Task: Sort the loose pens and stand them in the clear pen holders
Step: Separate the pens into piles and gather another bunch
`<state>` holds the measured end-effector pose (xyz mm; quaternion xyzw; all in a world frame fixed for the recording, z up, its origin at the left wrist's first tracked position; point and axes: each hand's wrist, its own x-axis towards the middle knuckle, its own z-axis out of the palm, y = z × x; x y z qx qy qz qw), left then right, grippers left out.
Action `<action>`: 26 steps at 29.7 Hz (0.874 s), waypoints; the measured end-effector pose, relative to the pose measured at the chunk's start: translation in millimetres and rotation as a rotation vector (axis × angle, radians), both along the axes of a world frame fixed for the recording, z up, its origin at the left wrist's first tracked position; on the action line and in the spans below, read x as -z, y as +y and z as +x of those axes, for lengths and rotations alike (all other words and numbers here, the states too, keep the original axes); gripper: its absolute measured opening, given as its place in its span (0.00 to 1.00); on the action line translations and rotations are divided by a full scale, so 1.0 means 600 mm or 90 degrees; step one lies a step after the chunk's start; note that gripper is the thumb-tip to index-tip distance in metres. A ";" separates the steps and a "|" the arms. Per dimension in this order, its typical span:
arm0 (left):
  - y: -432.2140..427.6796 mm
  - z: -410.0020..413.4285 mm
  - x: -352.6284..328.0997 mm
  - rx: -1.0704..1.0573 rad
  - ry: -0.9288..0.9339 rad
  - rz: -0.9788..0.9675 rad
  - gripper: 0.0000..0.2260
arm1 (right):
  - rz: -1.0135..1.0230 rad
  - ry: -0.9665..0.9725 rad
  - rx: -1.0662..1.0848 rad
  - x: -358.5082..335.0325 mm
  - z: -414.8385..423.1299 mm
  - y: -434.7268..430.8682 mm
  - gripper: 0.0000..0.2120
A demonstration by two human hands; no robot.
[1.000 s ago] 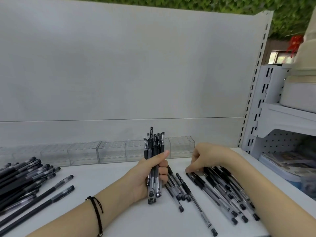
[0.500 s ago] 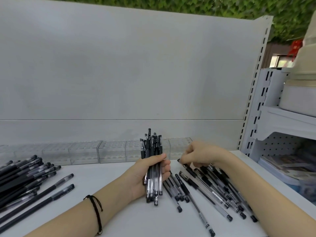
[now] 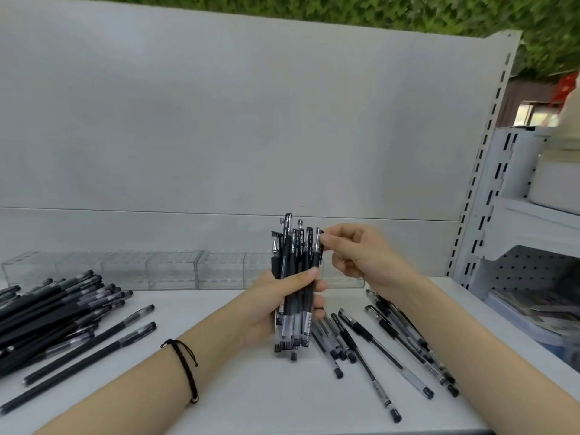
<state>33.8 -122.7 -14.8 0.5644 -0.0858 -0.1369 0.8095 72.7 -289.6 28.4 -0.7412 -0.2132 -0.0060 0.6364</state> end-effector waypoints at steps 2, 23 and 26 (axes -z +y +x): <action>0.010 0.002 -0.003 -0.020 -0.089 0.060 0.13 | -0.007 -0.052 0.002 -0.013 -0.010 0.009 0.03; 0.038 0.025 0.031 -0.066 -0.226 0.183 0.15 | 0.029 -0.129 -0.049 0.008 -0.021 0.037 0.08; 0.038 0.022 0.034 -0.024 -0.243 0.202 0.13 | 0.032 -0.123 -0.039 0.010 -0.019 0.039 0.07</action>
